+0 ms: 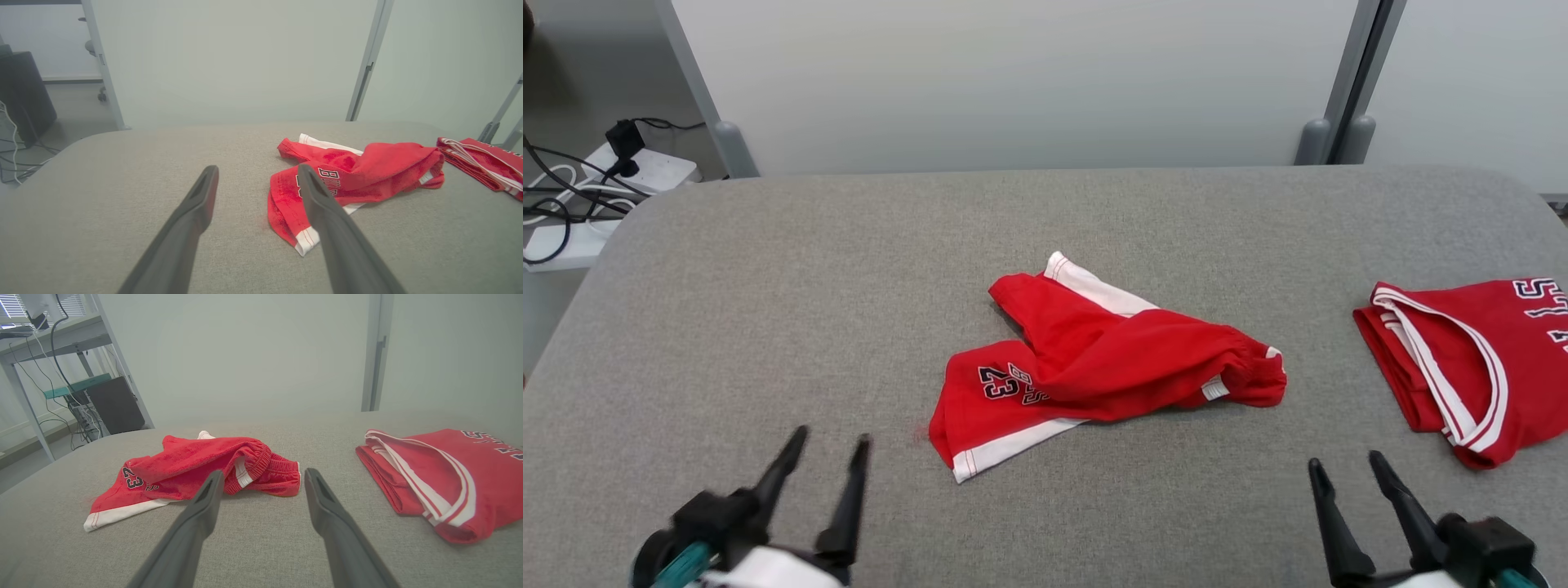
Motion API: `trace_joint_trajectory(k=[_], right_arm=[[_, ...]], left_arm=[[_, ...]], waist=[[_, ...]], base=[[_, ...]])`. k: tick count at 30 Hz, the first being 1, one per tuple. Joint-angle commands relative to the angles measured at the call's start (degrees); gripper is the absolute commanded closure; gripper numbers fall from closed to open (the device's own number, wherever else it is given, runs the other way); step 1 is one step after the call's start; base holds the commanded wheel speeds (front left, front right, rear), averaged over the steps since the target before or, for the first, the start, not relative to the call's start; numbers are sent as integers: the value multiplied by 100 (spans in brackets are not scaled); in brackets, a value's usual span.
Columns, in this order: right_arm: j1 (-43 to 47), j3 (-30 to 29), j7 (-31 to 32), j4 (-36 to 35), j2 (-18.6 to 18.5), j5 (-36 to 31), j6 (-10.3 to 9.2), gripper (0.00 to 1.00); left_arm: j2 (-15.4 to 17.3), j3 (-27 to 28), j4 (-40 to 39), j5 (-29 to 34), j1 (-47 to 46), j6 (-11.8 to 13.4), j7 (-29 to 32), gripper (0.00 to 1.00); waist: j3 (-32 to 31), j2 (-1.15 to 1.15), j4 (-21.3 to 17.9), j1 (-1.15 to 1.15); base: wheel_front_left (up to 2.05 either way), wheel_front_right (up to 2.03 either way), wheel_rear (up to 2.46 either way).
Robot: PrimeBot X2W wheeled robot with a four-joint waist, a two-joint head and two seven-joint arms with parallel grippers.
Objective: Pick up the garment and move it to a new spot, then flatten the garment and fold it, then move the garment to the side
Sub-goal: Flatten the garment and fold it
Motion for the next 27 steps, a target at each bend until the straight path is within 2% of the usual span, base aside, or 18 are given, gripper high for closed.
trace_joint_trajectory(k=[1, 5, 6, 14, 27], right_arm=[[-450, 280, 128, 41, -194, 157, 25, 0], [-993, 698, 379, 569, -382, 533, 25, 0], [-1121, 795, 439, 699, -430, 572, 25, 0], [-2063, 1434, 356, 1516, -542, 1022, 25, 0], [-2960, 2043, -10, 2508, -589, 1516, 25, 0]], left_arm=[[5, 17, -94, -77, -569, -178, 173, 0], [-205, -534, 349, -212, -1037, -568, 727, 0], [-261, -605, 458, -238, -1130, -602, 786, 0], [-529, -913, 1427, -462, -1815, -797, 975, 0], [-544, -1389, 2332, -765, -2369, -917, 865, 0]], waist=[[88, 0, 11, 0], [415, 0, 27, 0], [498, 0, 28, 0], [1094, 0, 81, 0], [1433, 0, 97, 0]], base=[[0, 0, 0], [0, 0, 0], [0, 0, 0], [0, 0, 0], [0, 0, 0]])
